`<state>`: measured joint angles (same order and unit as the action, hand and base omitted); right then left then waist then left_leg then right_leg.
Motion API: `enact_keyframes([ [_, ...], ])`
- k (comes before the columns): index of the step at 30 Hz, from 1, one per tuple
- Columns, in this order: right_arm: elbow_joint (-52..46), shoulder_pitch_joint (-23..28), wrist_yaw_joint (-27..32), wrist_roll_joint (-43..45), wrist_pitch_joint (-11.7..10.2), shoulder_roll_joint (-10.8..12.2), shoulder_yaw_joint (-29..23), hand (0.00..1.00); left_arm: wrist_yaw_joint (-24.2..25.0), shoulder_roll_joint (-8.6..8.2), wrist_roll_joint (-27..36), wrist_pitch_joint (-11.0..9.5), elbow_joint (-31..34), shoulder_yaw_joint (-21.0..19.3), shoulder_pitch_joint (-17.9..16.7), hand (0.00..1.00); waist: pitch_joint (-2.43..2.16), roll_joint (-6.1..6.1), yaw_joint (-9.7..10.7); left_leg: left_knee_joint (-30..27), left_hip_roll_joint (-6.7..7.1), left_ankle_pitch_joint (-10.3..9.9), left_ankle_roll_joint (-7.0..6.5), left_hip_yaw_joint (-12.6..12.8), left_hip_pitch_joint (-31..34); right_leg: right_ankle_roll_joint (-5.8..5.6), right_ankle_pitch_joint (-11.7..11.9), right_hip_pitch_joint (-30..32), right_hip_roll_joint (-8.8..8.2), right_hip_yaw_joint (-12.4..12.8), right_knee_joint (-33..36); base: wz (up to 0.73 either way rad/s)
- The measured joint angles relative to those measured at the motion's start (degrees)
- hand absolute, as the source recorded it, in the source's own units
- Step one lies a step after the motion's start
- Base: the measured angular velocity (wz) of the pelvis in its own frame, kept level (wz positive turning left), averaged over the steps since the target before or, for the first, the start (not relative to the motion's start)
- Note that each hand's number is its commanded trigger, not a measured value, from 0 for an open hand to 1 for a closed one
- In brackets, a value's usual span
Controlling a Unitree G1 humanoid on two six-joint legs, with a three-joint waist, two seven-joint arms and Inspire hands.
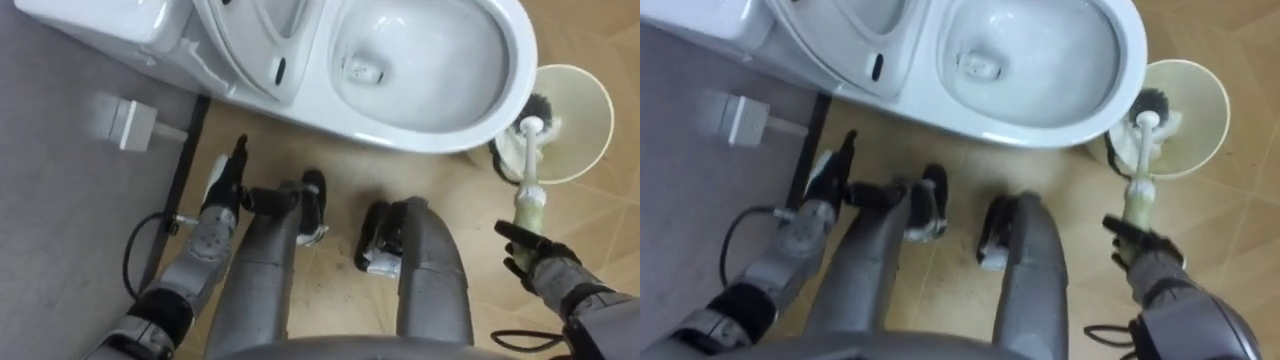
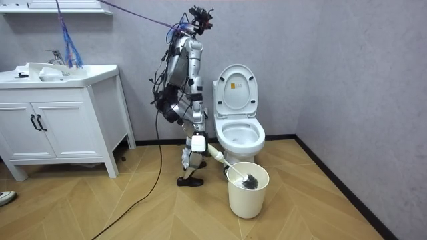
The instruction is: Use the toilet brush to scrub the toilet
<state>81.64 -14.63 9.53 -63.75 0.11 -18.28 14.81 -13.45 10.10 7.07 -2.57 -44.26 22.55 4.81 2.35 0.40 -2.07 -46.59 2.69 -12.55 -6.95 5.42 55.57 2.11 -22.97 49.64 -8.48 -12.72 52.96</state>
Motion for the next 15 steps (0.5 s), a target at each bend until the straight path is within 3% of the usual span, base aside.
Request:
enact_keyframes([
  [4, 0.03, 3.41, 0.29, -0.67, 0.16, 0.89, -1.38, 1.00, 0.03, 0.28, 0.09, -0.16, -4.76, -2.88, -1.26, 0.00, -0.67, 0.74, 0.05, 5.14, 0.11, 0.52, 0.17, 0.05, -6.76, -0.52, 1.06, -6.70, 0.68, -0.25, -5.64, -0.04],
  [10, 0.20, 6.48, 1.51, -0.17, 0.75, 2.99, -7.29, 1.00, -0.69, 1.88, 0.21, -0.60, -11.13, -7.85, -4.17, 0.00, -0.83, 0.48, 0.16, 11.05, 0.18, 1.15, 0.58, -0.03, -14.47, -0.59, 2.38, -14.48, 1.29, -0.69, -12.22, 0.00],
  [15, 0.73, 6.88, 1.50, 1.54, 0.97, 3.31, -8.77, 1.00, -0.84, 2.79, 0.24, -1.45, -16.84, -11.50, -5.82, 0.00, -0.81, -0.15, 0.10, 14.46, 0.03, 1.25, 0.82, -0.02, -19.65, -0.73, 3.18, -19.92, 1.71, -0.91, -16.69, -0.01],
])
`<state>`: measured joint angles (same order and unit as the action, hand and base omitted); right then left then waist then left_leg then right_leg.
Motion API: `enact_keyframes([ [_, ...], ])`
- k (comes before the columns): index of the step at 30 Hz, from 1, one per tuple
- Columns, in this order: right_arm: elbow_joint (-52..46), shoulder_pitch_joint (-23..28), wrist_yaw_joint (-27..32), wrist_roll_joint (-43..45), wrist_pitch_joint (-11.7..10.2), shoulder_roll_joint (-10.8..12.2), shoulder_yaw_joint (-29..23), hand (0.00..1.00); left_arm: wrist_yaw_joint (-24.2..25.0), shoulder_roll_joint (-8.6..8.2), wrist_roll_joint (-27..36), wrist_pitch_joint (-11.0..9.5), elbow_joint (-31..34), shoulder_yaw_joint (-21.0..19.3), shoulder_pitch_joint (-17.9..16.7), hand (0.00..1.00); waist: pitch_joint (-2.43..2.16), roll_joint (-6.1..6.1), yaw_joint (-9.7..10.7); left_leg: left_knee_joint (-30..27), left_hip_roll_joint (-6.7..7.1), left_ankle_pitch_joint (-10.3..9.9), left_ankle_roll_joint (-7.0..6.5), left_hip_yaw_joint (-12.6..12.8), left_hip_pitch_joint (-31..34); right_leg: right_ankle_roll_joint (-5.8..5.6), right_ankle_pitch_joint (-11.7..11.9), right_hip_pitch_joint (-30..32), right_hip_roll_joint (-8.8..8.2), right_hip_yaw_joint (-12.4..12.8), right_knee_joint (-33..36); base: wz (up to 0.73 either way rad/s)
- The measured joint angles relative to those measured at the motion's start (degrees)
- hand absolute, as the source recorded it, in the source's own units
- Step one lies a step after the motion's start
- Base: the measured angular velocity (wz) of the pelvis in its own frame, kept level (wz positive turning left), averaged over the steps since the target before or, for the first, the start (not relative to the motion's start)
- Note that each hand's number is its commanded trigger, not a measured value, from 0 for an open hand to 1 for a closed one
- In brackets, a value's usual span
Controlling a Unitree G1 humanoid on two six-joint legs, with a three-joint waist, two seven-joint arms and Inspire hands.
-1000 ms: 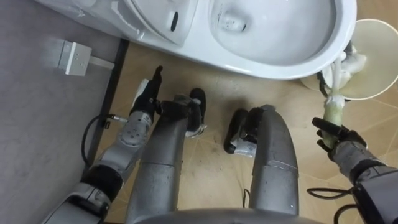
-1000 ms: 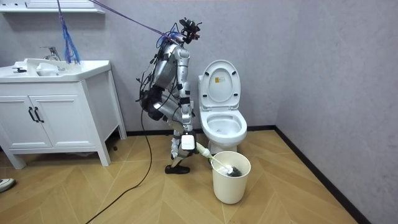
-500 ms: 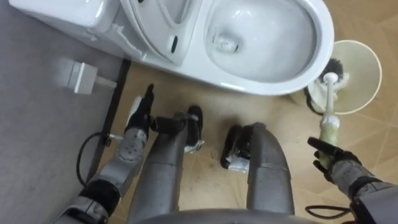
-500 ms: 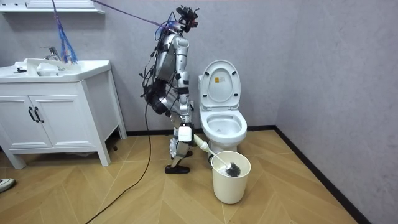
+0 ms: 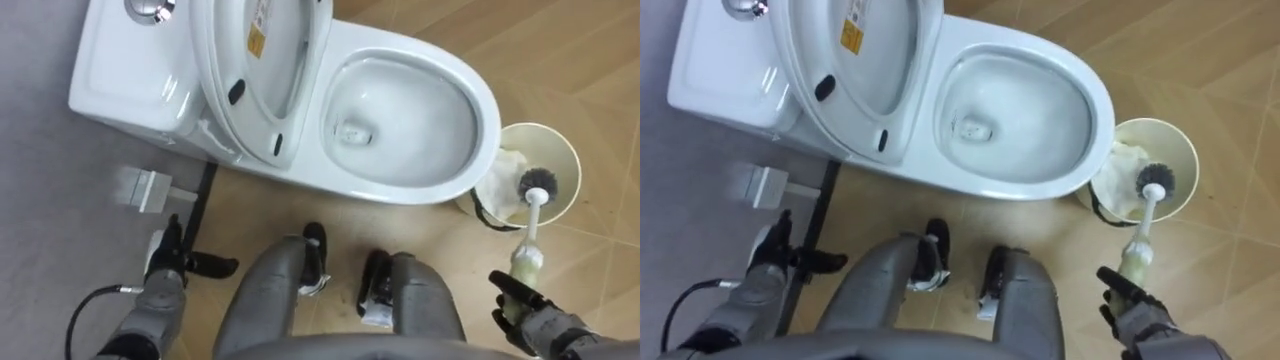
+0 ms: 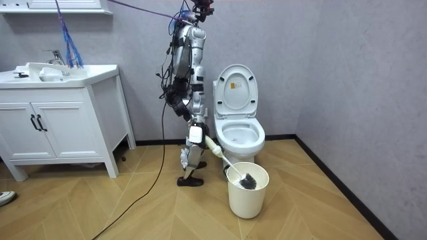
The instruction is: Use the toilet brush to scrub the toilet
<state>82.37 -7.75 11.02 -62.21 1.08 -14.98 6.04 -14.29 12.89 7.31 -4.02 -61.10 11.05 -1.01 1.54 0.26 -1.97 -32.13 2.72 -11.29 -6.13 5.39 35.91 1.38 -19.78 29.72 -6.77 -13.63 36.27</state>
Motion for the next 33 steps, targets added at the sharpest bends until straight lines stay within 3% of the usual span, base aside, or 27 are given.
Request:
enact_keyframes([
  [5, -0.28, 0.99, 0.26, 2.74, 0.10, 0.14, -0.67, 1.00, -0.40, 0.60, -0.12, -0.19, -0.83, -2.01, -2.80, 0.00, -0.12, -0.81, 0.12, 2.71, -0.05, -0.03, 0.16, -0.70, -5.27, -0.46, 1.14, -6.44, 0.95, -0.80, -5.36, 0.03],
  [8, -2.23, 4.07, 0.49, 6.90, 0.24, 0.23, -0.68, 1.00, -0.89, 0.57, -0.12, -0.30, -1.04, -3.90, -5.53, 0.00, -0.80, -1.98, -0.17, 5.52, 0.07, -0.06, 0.22, -0.90, -9.67, -0.83, 2.03, -11.26, 1.58, -1.63, -9.42, 0.01],
  [15, -5.67, 8.04, 1.50, 26.13, 0.11, 0.59, -2.77, 1.00, -1.55, 0.49, -0.70, 0.12, -2.51, -9.39, -10.15, 0.00, -1.43, -2.57, -1.12, 10.63, 0.10, -0.04, 0.26, -0.84, -18.13, -1.55, 4.81, -20.86, 2.79, -1.90, -18.00, -0.04],
  [23, -7.90, 9.13, 5.73, 48.13, 0.23, 0.76, -2.34, 1.00, -3.79, -0.11, -7.09, -0.22, 0.68, -12.69, -11.78, 0.00, -1.20, -2.67, -2.58, 12.64, 0.02, 0.31, 0.77, -1.46, -21.68, -1.50, 6.49, -25.73, 3.37, -3.75, -21.85, 0.03],
  [29, -9.66, 10.22, 7.92, 58.33, 0.23, 0.73, -2.22, 1.00, -6.82, -1.18, -13.51, -0.94, 8.14, -13.13, -13.16, 0.00, -1.13, -3.01, -2.98, 12.51, 0.04, 0.52, 1.00, -2.45, -21.63, -1.27, 6.89, -26.84, 3.90, -4.31, -22.69, 0.05],
  [33, -15.29, 13.76, 9.75, 63.64, 0.22, 0.48, -2.65, 1.00, -10.22, -1.22, -21.86, -1.52, 17.39, -13.57, -16.68, 0.00, -1.10, -3.09, -3.22, 12.43, 0.15, 0.60, 1.13, -3.11, -21.45, -1.22, 6.92, -26.90, 4.02, -4.62, -22.68, 0.05],
])
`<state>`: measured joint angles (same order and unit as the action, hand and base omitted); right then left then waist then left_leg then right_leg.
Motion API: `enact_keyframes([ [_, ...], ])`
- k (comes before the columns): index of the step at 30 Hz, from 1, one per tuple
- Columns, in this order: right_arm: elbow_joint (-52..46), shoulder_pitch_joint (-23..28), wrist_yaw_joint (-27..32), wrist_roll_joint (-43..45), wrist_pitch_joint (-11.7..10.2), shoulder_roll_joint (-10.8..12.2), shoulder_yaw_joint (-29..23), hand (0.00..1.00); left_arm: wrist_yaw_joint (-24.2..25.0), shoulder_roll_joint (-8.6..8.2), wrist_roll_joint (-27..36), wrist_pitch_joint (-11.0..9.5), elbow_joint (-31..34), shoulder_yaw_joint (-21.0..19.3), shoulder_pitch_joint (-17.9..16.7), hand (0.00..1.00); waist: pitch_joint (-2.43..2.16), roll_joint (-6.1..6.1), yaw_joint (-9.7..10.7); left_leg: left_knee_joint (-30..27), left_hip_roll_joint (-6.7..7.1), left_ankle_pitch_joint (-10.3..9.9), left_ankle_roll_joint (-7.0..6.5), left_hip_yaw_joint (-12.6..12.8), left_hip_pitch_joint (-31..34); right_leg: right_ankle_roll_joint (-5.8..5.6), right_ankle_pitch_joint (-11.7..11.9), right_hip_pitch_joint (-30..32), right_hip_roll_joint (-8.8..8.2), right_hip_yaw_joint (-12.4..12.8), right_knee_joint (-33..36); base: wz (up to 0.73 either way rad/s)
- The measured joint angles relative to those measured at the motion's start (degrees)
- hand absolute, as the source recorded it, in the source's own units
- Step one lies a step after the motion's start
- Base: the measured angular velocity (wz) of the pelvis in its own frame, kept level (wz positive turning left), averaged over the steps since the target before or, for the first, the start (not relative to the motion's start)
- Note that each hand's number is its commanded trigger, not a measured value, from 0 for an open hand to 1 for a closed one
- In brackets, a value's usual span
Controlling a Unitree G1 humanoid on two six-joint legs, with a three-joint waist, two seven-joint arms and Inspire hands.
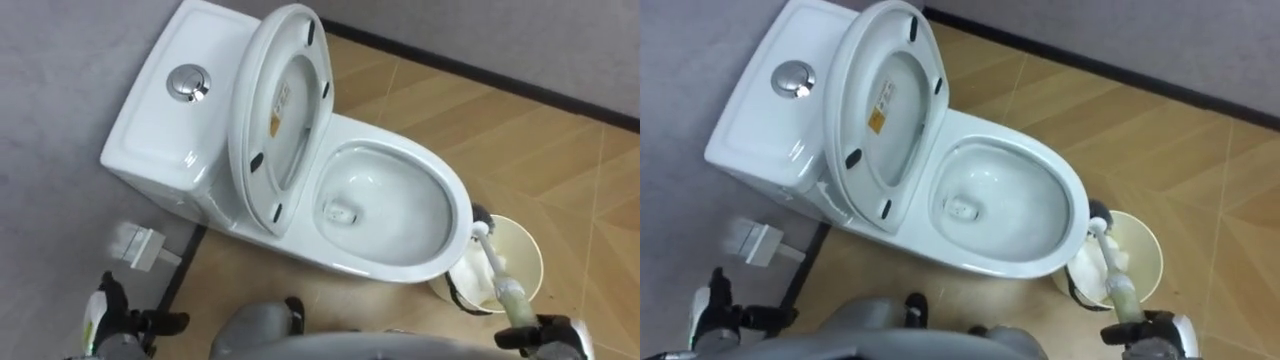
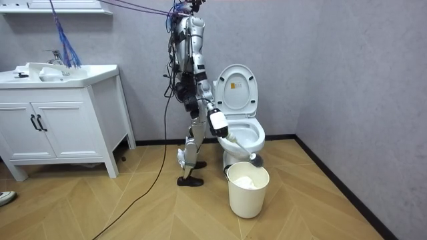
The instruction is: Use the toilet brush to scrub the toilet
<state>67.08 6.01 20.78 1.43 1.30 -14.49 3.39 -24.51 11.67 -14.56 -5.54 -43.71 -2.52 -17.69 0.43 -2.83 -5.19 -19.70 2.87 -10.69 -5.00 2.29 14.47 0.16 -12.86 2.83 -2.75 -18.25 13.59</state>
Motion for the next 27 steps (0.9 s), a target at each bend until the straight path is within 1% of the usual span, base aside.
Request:
enact_keyframes([
  [1, -0.44, 0.48, 0.56, 1.35, -0.12, -0.03, -0.18, 1.00, -0.97, -0.02, -2.55, -0.10, 3.51, -0.31, -1.40, 0.00, 0.11, 0.17, -0.09, -0.03, 0.02, 0.03, 0.04, -0.25, 0.16, 0.02, 0.01, 0.02, 0.00, -0.39, -0.06, 0.10],
  [2, -0.44, 0.58, 0.83, 1.46, -0.17, -0.06, -0.16, 1.00, -1.53, -0.09, -3.74, -0.25, 5.35, -0.57, -1.86, 0.00, 0.09, 0.15, -0.11, -0.08, 0.08, 0.05, 0.07, -0.51, 0.30, 0.05, 0.03, 0.02, -0.01, -0.69, -0.12, 0.22],
  [3, -0.39, 1.03, 1.31, 1.46, -0.42, -0.08, -0.10, 1.00, -2.71, -0.14, -5.83, -0.72, 9.01, -0.76, -2.11, 0.00, 0.02, 0.05, -0.19, -0.14, 0.22, 0.17, 0.14, -1.16, 0.52, 0.05, 0.03, 0.05, -0.04, -1.41, -0.15, 0.26],
  [4, -0.20, 1.58, 1.78, 1.45, -0.74, -0.13, -0.11, 1.00, -4.00, -0.14, -7.74, -1.43, 12.02, -0.81, -2.59, 0.00, 0.18, 0.32, -0.70, -0.25, 0.24, 0.27, 0.18, -1.47, 0.57, 0.05, 0.03, 0.11, -0.13, -1.91, -0.15, 0.22],
  [6, 0.03, 2.46, 2.32, 1.55, -1.28, -0.31, -0.16, 1.00, -5.80, -0.16, -10.39, -2.58, 15.45, -0.98, -2.72, 0.00, 0.12, 0.45, -1.80, -0.29, 0.30, 0.36, 0.31, -1.88, 0.42, 0.06, 0.02, -0.04, -0.13, -2.40, -0.14, 0.08],
  [7, 0.45, 2.50, 2.47, 1.75, -1.51, -0.35, -0.16, 1.00, -6.38, -0.17, -11.31, -2.75, 16.71, -1.10, -2.92, 0.00, 0.11, 0.49, -1.82, -0.28, 0.41, 0.39, 0.36, -2.20, 0.39, 0.08, 0.00, -0.15, -0.14, -2.51, -0.15, 0.18],
  [9, 2.47, 2.99, 2.48, 4.09, -2.28, -0.58, -0.67, 1.00, -7.98, -0.17, -14.53, -3.52, 21.33, -1.37, -3.37, 0.00, 0.15, 0.56, -1.79, -0.16, 0.78, 0.51, 0.47, -3.02, 0.02, 0.16, -0.28, -0.75, -0.33, -3.22, -0.31, 0.22],
  [10, 3.21, 2.91, 2.39, 5.15, -2.57, -0.78, -0.90, 1.00, -8.66, -0.17, -14.97, -3.59, 22.83, -1.25, -3.48, 0.00, 0.14, 0.68, -1.69, -0.16, 0.82, 0.55, 0.53, -3.15, -0.12, 0.21, -0.32, -1.06, -0.33, -3.28, -0.99, 0.12],
  [12, 3.89, 2.70, 2.17, 5.04, -2.80, -1.12, -0.67, 1.00, -8.89, -0.16, -15.00, -3.60, 25.11, -1.07, -3.23, 0.00, 0.23, 0.79, -1.52, -0.16, 0.87, 0.80, 0.68, -3.48, -0.24, 0.23, -0.32, -1.50, -0.24, -3.64, -1.03, 0.11],
  [15, 4.34, 3.02, 1.52, 4.52, -3.24, -1.38, -0.56, 1.00, -10.82, -0.14, -14.88, -3.90, 28.95, -0.83, -3.07, 0.00, 0.32, 0.84, -1.34, 0.13, 0.92, 0.95, 0.79, -3.57, -1.09, 0.49, -0.53, -2.31, -0.24, -3.73, -1.28, 0.05],
  [17, 5.49, 2.88, 1.07, 3.08, -3.83, -1.35, -0.72, 1.00, -11.70, -0.12, -14.95, -4.03, 31.39, -0.83, -2.78, 0.00, 0.32, 0.79, -0.71, 0.31, 1.05, 1.07, 0.97, -3.95, -1.12, 0.64, -0.73, -2.49, -0.22, -3.94, -1.84, 0.08],
  [18, 6.51, 2.70, 0.19, 1.46, -4.07, -1.22, -0.83, 1.00, -12.16, -0.06, -15.74, -4.04, 33.80, -0.84, -2.80, 0.00, 0.35, 0.52, -0.66, 0.49, 1.08, 1.17, 1.10, -4.01, -1.05, 0.76, -0.90, -2.38, -0.20, -3.88, -1.85, 0.05],
  [19, 7.31, 2.78, -0.82, -0.26, -4.43, -1.16, -0.86, 1.00, -12.77, 0.01, -17.57, -4.48, 36.05, -0.85, -2.87, 0.00, 0.29, 0.31, -0.68, 0.63, 1.05, 1.20, 1.16, -3.99, -1.05, 0.82, -0.99, -2.35, -0.18, -3.84, -1.86, 0.00],
  [20, 7.95, 2.92, -1.20, -1.03, -4.54, -1.16, -0.85, 1.00, -12.94, 0.00, -18.31, -4.85, 36.91, -0.89, -2.87, 0.00, 0.24, 0.28, -0.69, 0.74, 1.05, 1.22, 1.20, -3.97, -1.08, 0.83, -1.01, -2.36, -0.16, -3.81, -1.92, 0.00],
  [21, 9.08, 3.01, -1.98, -2.39, -5.33, -1.13, -0.91, 1.00, -13.36, 0.00, -19.93, -5.68, 38.13, -1.04, -2.83, 0.00, 0.16, 0.23, -0.43, 0.99, 1.05, 1.27, 1.27, -3.88, -1.33, 0.84, -1.00, -2.43, -0.16, -3.72, -1.99, 0.00],
  [22, 9.81, 3.02, -2.60, -3.64, -5.70, -0.94, -1.03, 1.00, -13.90, 0.01, -20.54, -6.45, 38.81, -1.23, -2.95, 0.00, 0.15, 0.22, -0.09, 1.12, 1.11, 1.34, 1.33, -3.89, -1.86, 0.84, -0.98, -2.83, -0.19, -3.73, -1.90, 0.00],
  [23, 10.05, 3.00, -2.85, -4.17, -5.78, -0.73, -1.41, 1.00, -14.26, -0.01, -21.03, -6.62, 38.88, -1.31, -3.05, 0.00, 0.09, 0.19, -0.02, 1.33, 1.12, 1.34, 1.33, -3.88, -2.15, 0.84, -0.98, -3.06, -0.19, -3.72, -1.96, 0.00],
  [24, 10.61, 2.99, -3.04, -5.93, -6.13, -0.09, -2.03, 1.00, -15.00, -0.05, -21.15, -6.76, 38.87, -1.24, -3.20, 0.00, -0.15, 0.00, 0.38, 1.72, 1.13, 1.37, 1.39, -3.87, -2.52, 0.84, -0.98, -3.27, -0.22, -3.66, -1.98, 0.00],
  [26, 10.88, 3.33, -3.38, -10.27, -6.42, 0.96, -2.62, 1.00, -15.75, -0.40, -21.22, -7.03, 38.87, -1.26, -3.23, 0.00, -0.19, 0.07, 0.44, 2.24, 1.12, 1.38, 1.49, -3.93, -3.40, 0.84, -0.98, -4.04, -0.18, -3.62, -2.13, 0.02],
  [27, 10.88, 3.62, -3.49, -13.87, -6.67, 1.41, -2.69, 1.00, -16.61, -0.78, -21.22, -7.23, 38.87, -1.25, -3.21, 0.00, -0.21, 0.10, 0.82, 2.30, 1.12, 1.35, 1.54, -4.03, -3.74, 0.84, -0.99, -4.42, -0.16, -3.75, -2.11, 0.08],
])
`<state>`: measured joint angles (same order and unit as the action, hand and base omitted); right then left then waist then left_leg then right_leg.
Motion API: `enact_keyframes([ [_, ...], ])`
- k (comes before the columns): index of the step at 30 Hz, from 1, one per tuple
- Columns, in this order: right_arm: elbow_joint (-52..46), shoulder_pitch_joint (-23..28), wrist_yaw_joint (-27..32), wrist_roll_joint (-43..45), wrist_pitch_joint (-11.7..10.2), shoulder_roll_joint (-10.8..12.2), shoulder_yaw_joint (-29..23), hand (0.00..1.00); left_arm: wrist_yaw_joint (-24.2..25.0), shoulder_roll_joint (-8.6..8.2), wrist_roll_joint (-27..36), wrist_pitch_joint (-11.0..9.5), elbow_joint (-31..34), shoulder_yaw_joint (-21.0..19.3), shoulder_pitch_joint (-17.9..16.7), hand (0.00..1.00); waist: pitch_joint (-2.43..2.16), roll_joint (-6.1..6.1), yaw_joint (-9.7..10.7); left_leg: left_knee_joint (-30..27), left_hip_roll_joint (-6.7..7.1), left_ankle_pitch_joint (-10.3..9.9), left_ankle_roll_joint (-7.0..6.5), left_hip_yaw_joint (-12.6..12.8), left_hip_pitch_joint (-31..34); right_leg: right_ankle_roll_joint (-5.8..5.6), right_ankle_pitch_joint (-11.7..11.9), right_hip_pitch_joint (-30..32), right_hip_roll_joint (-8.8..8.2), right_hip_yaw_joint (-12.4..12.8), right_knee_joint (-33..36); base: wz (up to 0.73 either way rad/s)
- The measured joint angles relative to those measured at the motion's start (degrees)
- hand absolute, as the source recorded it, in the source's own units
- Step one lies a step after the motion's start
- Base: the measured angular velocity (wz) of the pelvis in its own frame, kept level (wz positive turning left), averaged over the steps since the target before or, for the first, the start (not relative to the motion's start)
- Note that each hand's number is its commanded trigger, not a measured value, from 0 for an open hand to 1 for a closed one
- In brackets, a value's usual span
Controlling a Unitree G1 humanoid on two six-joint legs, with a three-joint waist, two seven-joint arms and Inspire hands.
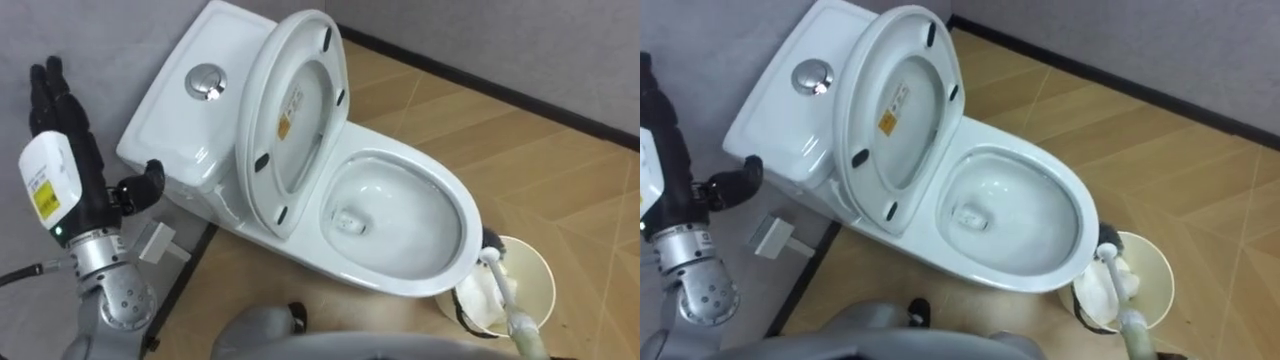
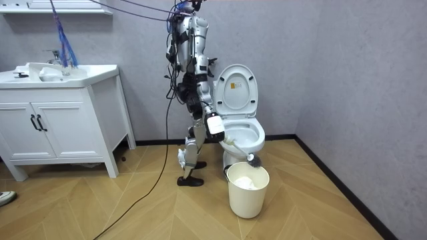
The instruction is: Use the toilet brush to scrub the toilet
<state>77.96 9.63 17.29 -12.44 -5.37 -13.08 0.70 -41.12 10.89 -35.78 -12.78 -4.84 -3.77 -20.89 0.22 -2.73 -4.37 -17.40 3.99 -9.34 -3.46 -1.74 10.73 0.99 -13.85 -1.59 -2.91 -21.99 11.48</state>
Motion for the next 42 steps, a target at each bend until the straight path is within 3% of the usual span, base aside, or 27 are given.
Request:
enact_keyframes([
  [5, -0.62, -0.17, -0.04, -10.99, -0.33, 0.21, -5.64, 1.00, -3.23, -0.21, 0.18, -0.63, -0.20, 0.12, -0.08, 0.00, -0.05, -0.03, 1.24, 0.06, 0.18, -0.02, 0.03, -0.04, -0.43, -0.02, -0.25, -0.55, -0.11, -0.03, -0.06, 0.03],
  [9, -2.31, -0.08, -0.51, -18.96, -0.09, 0.22, -8.22, 1.00, -3.13, -0.31, 0.23, -1.02, -4.61, 0.42, -0.20, 0.00, -0.08, -0.12, 2.11, 0.11, 0.34, -0.04, -0.03, 0.07, -1.45, 0.03, -0.43, -1.58, -0.22, 0.25, -0.78, -0.02],
  [15, -9.90, 0.78, 0.24, -15.65, -0.04, 0.33, -9.24, 1.00, -0.20, -0.70, 0.39, -0.91, -11.03, 2.93, -1.11, 0.00, 0.00, -0.34, 3.16, 0.14, 0.10, -0.04, -0.06, 0.93, -1.45, 0.05, -0.41, -1.14, -0.07, 1.58, -0.73, -0.10],
  [17, -12.30, 0.27, 1.57, -13.71, -0.07, 0.38, -8.61, 1.00, 0.65, -0.64, 2.63, -0.96, -13.78, 4.44, -0.72, 0.00, -0.07, -0.34, 2.50, 0.23, -0.35, -0.10, -0.11, 2.04, -1.33, 0.18, -0.32, -0.41, -0.01, 2.59, -0.37, -0.24],
  [22, -22.05, -0.01, 3.86, 2.54, -0.42, 0.75, -7.97, 1.00, 4.68, -0.97, 3.92, -1.01, -19.49, 6.77, -0.31, 0.00, -0.10, -0.18, 2.49, 0.63, -0.62, -0.09, -0.10, 3.01, -0.95, 0.20, -0.31, 0.74, -0.03, 3.59, 0.40, -0.11],
  [26, -29.59, 1.41, 5.23, 16.24, -2.48, 1.14, -6.80, 1.00, 6.98, -0.79, 3.61, -1.56, -20.23, 6.82, -0.17, 0.00, -0.17, -0.26, 2.08, 1.06, -0.58, -0.08, -0.10, 3.17, -0.97, 0.19, -0.32, 0.89, -0.09, 3.52, 0.32, -0.01],
  [28, -32.85, 2.28, 5.08, 24.12, -4.65, 1.11, -4.75, 1.00, 8.07, -0.76, 3.59, -1.82, -19.90, 6.70, -0.41, 0.00, -0.19, -0.32, 1.70, 1.16, -0.58, -0.09, -0.10, 3.30, -0.92, 0.18, -0.31, 0.94, -0.06, 3.83, 0.29, -0.02],
  [31, -36.49, 2.55, 3.81, 34.20, -5.46, 0.82, -1.83, 1.00, 9.19, -0.72, 3.64, -2.73, -19.94, 6.60, -0.09, 0.00, -0.19, -0.39, 0.86, 1.22, -0.57, -0.10, -0.10, 3.31, -0.54, 0.18, -0.30, 1.37, -0.13, 3.71, 0.36, 0.00],
  [37, -36.21, 2.27, 1.25, 44.73, -5.73, 0.43, 5.29, 1.00, 11.17, -0.67, 3.89, -3.11, -19.96, 6.87, 0.98, 0.00, -0.20, -0.31, -0.80, 1.67, -0.60, -0.08, -0.10, 3.47, -0.18, 0.15, -0.21, 1.61, -0.17, 3.85, 0.43, 0.00],
  [42, -34.06, 2.88, 0.72, 44.41, -5.82, -0.59, 6.02, 1.00, 11.96, -0.33, 5.80, -3.19, -20.04, 6.94, 1.78, 0.00, -0.04, -0.53, -0.57, 1.62, -0.71, -0.06, -0.11, 3.41, 0.65, 0.15, -0.22, 2.42, -0.22, 3.68, 1.21, 0.00],
])
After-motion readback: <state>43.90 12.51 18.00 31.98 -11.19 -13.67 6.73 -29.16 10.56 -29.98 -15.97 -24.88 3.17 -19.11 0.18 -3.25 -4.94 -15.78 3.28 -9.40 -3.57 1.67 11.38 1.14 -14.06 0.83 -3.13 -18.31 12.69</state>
